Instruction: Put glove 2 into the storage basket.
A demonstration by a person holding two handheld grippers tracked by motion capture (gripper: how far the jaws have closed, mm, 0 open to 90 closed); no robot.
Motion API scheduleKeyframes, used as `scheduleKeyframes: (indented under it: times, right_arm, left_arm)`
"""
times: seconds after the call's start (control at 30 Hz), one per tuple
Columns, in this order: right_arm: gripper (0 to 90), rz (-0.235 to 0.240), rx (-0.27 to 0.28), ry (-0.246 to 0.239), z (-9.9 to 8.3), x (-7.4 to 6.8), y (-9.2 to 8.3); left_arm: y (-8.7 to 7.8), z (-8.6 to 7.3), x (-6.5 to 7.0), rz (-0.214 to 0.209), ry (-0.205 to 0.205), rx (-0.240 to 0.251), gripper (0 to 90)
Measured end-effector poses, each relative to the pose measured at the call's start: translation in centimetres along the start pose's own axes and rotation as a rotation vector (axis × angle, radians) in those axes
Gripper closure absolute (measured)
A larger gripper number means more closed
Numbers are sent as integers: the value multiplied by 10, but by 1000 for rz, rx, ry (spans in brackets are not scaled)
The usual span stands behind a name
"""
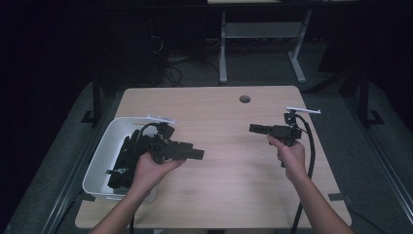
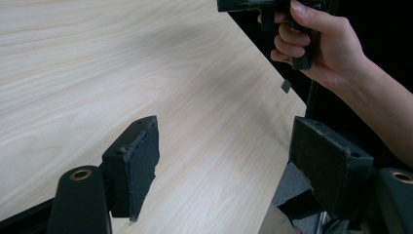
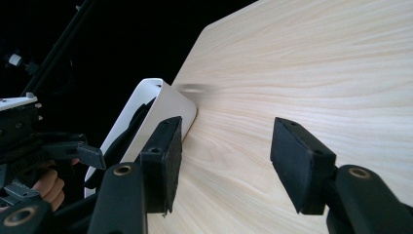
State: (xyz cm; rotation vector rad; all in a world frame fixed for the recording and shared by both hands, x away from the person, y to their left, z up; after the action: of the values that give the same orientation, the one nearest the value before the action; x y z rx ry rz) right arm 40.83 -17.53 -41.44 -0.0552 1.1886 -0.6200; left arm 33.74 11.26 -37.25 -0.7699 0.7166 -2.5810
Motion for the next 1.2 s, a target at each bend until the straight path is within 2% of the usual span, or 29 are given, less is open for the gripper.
scheduleKeyframes:
  times: [0.57,0.97,1.2]
  right_arm:
    - [445,-24,42,32,-3,29,-40]
    - [442,-37,61,55,-10,45,-59]
    - [439,-41,65,59,-13,51,-63]
  left_arm:
    - [27,5,7,-14,12,-6,247]
    - [42,6,8,-17,21,-7,238]
    - [51,4,10,-23,26,-10,238]
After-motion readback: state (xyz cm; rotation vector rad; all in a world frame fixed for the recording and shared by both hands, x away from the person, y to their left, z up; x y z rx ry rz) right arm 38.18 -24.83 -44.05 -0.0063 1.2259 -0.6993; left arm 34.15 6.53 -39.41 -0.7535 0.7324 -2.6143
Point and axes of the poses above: each handheld gripper's, and its own axes: y roughly forward along the jaws, z roughly out of its top, x roughly to its right, the point moved 6 cm from there along y, roughly forward along the jaws, and after that the axes turned 11 degrees about y, right-handed, at the moved point
